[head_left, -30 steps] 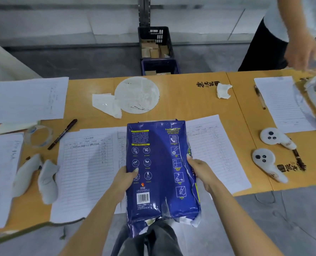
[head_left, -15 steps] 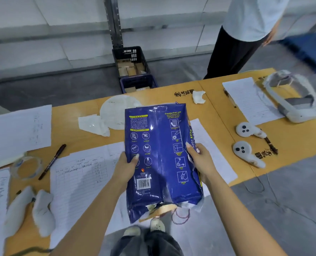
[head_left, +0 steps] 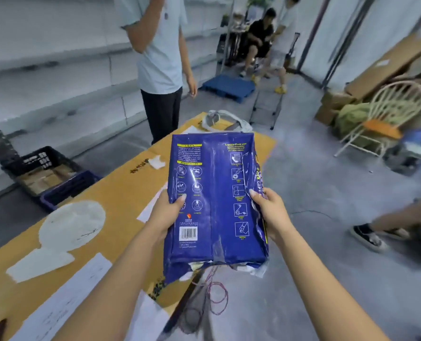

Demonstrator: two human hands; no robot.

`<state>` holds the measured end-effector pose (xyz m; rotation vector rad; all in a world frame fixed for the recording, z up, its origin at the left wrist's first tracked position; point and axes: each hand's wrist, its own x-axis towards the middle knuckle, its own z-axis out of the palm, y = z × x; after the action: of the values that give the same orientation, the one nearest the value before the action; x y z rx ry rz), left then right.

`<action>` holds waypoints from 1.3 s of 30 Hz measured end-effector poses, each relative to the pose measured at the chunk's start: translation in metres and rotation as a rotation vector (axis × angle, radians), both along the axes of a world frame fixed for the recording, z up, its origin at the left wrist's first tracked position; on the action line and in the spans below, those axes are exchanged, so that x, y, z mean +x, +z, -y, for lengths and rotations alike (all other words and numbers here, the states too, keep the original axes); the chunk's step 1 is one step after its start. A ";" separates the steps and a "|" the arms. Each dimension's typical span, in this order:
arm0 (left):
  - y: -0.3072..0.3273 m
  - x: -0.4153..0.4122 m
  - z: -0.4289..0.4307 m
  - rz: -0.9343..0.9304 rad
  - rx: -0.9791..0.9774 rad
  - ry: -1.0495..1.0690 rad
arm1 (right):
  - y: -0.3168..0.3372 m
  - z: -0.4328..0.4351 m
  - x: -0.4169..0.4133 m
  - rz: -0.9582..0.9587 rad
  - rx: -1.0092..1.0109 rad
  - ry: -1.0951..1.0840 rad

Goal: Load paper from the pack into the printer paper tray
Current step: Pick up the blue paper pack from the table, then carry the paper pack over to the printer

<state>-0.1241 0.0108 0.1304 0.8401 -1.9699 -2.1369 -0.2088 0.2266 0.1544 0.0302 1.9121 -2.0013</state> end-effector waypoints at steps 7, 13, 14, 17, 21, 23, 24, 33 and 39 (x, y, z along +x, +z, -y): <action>0.038 -0.016 -0.134 -0.077 -0.079 -0.362 | 0.017 -0.147 0.066 -0.052 -0.029 -0.392; 0.053 0.006 -0.274 -0.060 -0.145 -0.629 | 0.019 -0.275 0.153 -0.062 -0.035 -0.708; 0.056 0.011 -0.296 -0.067 -0.148 -0.675 | 0.021 -0.293 0.170 -0.068 -0.032 -0.767; 0.070 0.029 -0.360 -0.104 -0.153 -0.824 | 0.030 -0.342 0.217 -0.105 -0.030 -0.927; 0.085 0.051 -0.437 -0.127 -0.099 -1.022 | 0.044 -0.389 0.278 -0.189 -0.032 -1.118; 0.092 0.061 -0.473 -0.161 -0.097 -1.135 | 0.049 -0.407 0.308 -0.203 -0.030 -1.237; 0.095 0.067 -0.490 -0.178 -0.095 -1.191 | 0.051 -0.414 0.324 -0.209 -0.014 -1.302; 0.103 0.168 -0.614 -0.260 0.010 -1.702 | 0.070 -0.440 0.475 -0.211 0.101 -1.826; 0.101 0.273 -0.663 -0.273 0.056 -1.954 | 0.074 -0.420 0.580 -0.177 0.200 -2.103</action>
<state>0.1493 0.6735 0.2311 -2.1955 -2.6699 -2.2917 0.3717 0.6462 0.2284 2.9659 2.1046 -2.4149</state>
